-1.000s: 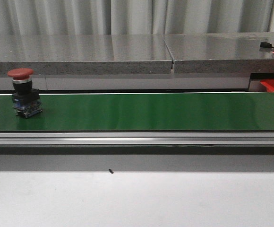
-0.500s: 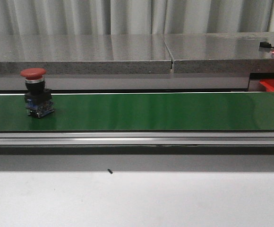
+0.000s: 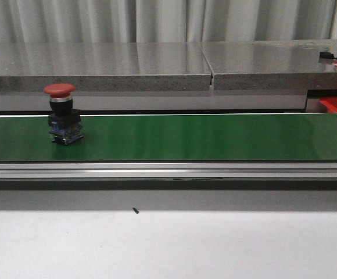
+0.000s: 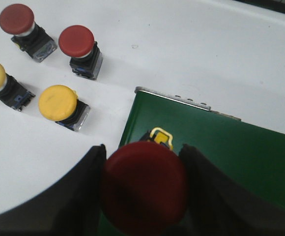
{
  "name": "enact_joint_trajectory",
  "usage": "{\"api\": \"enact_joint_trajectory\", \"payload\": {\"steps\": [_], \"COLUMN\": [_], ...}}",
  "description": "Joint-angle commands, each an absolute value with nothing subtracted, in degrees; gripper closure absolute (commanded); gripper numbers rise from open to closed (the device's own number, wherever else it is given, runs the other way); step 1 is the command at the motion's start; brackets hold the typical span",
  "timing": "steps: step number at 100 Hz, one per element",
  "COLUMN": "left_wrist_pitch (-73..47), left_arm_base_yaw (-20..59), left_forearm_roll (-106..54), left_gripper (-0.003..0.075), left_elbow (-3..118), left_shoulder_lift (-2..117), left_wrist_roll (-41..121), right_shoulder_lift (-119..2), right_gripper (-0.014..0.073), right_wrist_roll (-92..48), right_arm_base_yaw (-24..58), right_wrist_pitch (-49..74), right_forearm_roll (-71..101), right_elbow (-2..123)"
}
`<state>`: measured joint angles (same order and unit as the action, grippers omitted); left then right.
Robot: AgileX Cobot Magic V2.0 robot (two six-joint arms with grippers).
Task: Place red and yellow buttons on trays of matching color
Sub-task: 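Place the second red button on the belt with the left gripper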
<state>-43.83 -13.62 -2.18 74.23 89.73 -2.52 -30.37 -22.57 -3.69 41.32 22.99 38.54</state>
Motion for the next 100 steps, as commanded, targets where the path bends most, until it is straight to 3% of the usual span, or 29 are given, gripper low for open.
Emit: {"api": "enact_joint_trajectory", "payload": {"steps": [1,91,100], "left_wrist_pitch": [-41.21,-41.23,-41.58], "left_arm_base_yaw": [-13.22,-13.22,-13.22], "left_forearm_roll": [-3.24,-3.59,-3.59], "left_gripper": [0.0640,0.0634,0.0598], "left_elbow": [75.71,75.13,75.13], "left_shoulder_lift": [89.01,94.92,94.92], "left_wrist_roll": [-2.70,-2.57,-2.45], "right_shoulder_lift": [-30.66,-30.66,-30.66], "right_gripper": [0.0661,0.0661,0.0661], "right_wrist_roll": [-22.51,-22.51,-22.51], "right_arm_base_yaw": [-3.80,-3.80,-3.80], "right_wrist_pitch": [38.00,38.00,38.00], "right_forearm_roll": [24.29,24.29,24.29], "right_elbow": [40.03,40.03,40.03]}}
